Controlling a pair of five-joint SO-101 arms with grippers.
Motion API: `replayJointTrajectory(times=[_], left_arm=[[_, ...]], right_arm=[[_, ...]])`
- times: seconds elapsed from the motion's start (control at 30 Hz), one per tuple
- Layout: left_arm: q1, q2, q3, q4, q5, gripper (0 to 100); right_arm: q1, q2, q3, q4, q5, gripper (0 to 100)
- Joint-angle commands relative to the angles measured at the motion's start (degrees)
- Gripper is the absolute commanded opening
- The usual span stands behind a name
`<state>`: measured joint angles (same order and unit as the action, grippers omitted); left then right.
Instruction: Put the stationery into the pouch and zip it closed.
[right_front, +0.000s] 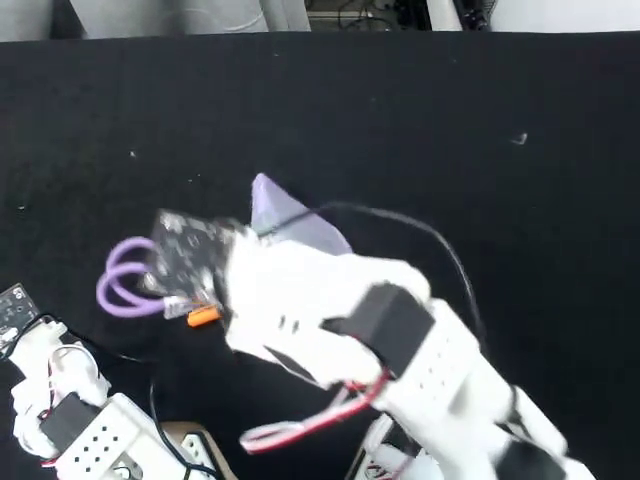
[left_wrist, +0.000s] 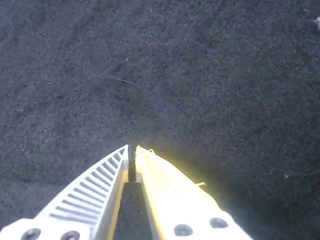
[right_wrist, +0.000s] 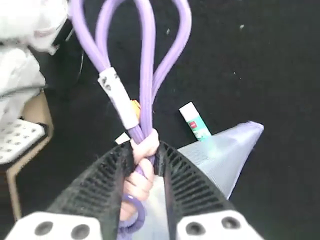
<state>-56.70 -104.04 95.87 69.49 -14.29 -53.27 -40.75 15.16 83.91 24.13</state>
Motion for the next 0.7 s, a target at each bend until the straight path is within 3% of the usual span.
replayJointTrajectory(times=[0.0,0.13,0.4,0.67], left_arm=[[0.40,-0.26,1.54,0.26,-0.26,3],[0.40,-0.26,1.54,0.26,-0.26,3],[0.48,-0.26,1.54,0.26,-0.26,3],[0.66,-0.26,1.54,0.26,-0.26,3]], right_arm=[[0.62,-12.70,16.92,-10.55,1.93,1.1],[1.58,-22.55,30.46,-19.25,1.93,1.1],[12.04,-27.65,48.13,-38.95,1.49,1.1],[10.37,-27.65,51.82,-51.25,1.49,1.1]])
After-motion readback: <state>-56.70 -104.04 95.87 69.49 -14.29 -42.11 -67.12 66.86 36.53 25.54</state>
